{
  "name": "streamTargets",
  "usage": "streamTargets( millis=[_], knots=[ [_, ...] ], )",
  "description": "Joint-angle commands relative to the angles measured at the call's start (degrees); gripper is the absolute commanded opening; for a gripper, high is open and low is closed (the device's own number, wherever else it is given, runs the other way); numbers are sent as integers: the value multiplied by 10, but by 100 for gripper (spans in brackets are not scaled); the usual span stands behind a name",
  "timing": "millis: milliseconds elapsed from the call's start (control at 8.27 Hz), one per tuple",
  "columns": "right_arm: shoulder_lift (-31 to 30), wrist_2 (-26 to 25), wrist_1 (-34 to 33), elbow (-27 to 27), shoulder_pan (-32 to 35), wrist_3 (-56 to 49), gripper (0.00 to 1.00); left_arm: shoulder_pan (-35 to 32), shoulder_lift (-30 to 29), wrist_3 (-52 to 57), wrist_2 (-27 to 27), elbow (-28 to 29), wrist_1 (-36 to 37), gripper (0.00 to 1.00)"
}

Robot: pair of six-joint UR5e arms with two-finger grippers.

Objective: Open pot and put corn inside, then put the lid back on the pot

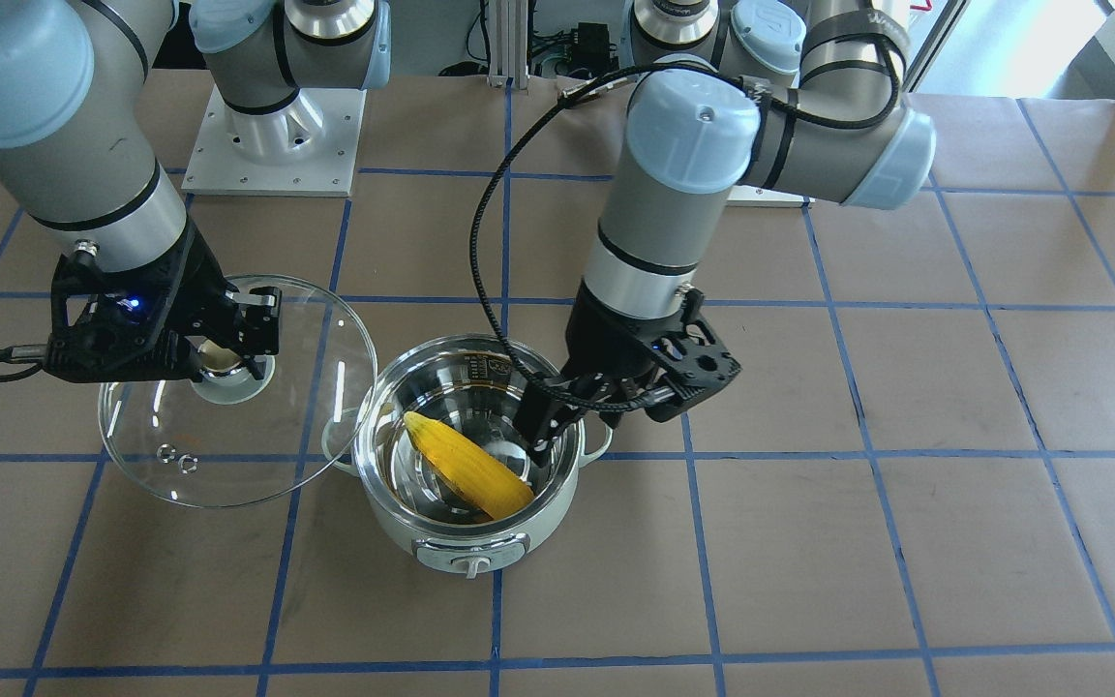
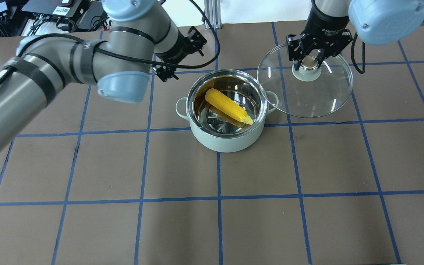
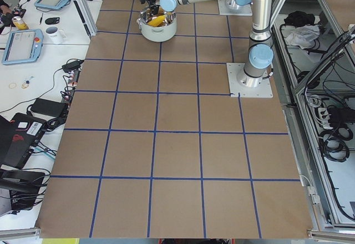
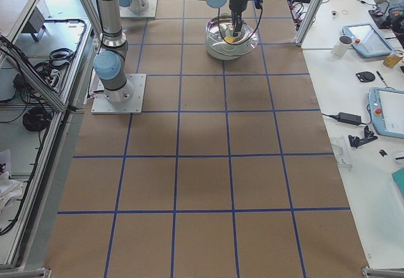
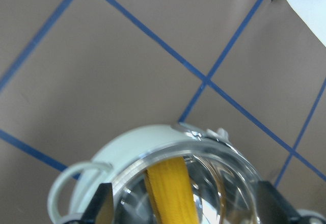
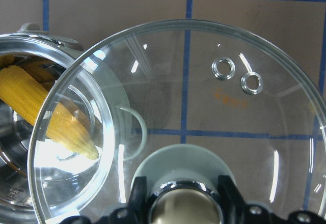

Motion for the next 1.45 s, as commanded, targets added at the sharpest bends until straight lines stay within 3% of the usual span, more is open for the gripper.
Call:
streamTargets(
  millis=[0,363,605,726,1331],
  knots=[
    [23,10,-47,-7,59,84,13,93,55,281,1,1,-64,100],
    [53,19,-102,-10,128,178,13,158,110,387,30,9,-186,100],
    [75,34,-148,-9,158,235,13,159,152,438,109,9,-260,100],
    [90,34,-163,-9,167,240,13,158,169,438,109,8,-284,100],
    [107,34,-163,-3,169,225,13,142,176,441,95,1,-305,100]
  ],
)
